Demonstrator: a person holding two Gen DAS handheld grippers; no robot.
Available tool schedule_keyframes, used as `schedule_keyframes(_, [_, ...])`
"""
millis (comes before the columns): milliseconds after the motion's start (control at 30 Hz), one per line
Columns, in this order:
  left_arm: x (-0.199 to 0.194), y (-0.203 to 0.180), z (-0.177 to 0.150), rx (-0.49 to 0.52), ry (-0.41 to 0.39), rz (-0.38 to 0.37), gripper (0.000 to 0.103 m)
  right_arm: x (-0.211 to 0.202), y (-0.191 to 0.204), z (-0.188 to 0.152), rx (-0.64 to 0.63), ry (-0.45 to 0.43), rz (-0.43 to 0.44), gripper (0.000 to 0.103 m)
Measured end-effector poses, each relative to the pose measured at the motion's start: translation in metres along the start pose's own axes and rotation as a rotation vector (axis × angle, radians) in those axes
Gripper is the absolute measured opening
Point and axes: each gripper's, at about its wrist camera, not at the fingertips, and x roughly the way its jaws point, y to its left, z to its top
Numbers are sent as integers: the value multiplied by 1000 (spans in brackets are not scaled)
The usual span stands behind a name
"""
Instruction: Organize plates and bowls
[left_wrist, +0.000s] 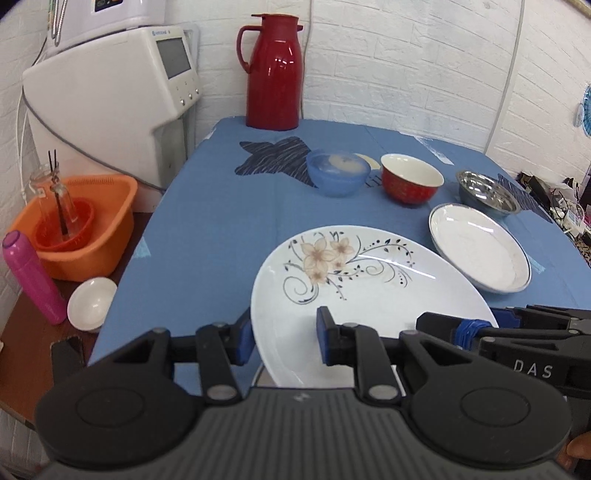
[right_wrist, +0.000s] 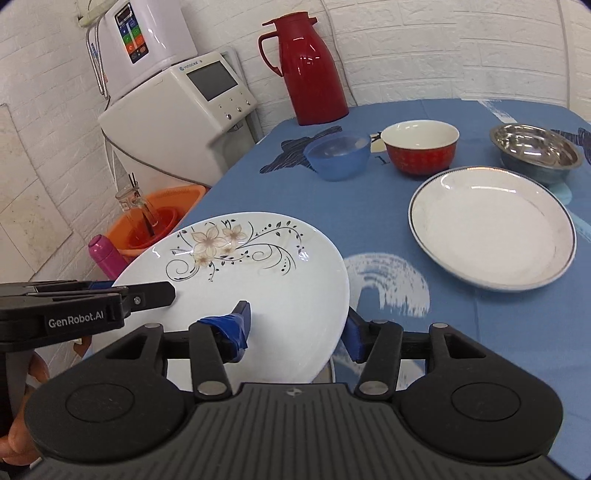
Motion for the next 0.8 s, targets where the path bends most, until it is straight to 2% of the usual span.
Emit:
schedule_keyframes(100, [-8, -1, -26, -3, 21, 3, 19, -8, 4, -16, 3, -2, -1, 39])
schedule_keyframes(233, [-12, 6, -49, -48, 41, -33, 20, -13, 12, -32, -46, -32, -24, 40])
schedule_keyframes(400, [-10, 13, -59, -82, 39, -84, 21, -11, 12, -37, -70, -63, -51, 41])
schedule_keyframes(467, [-9, 16, -60, -90, 46, -107, 33, -12, 9, -38, -64, -68, -40, 41])
schedule_keyframes(533, [-9, 19, -60, -109, 52, -144, 67, -10, 6, -38, -47, -50, -40, 41])
schedule_keyframes(667, [-14, 15, -59, -82, 51, -151, 70, -8, 3, -40, -19, -38, -15, 41])
schedule_keyframes(800, [-21, 25, -55, -99, 50, -164, 73, -11, 2, -38, -21, -52, -15, 41])
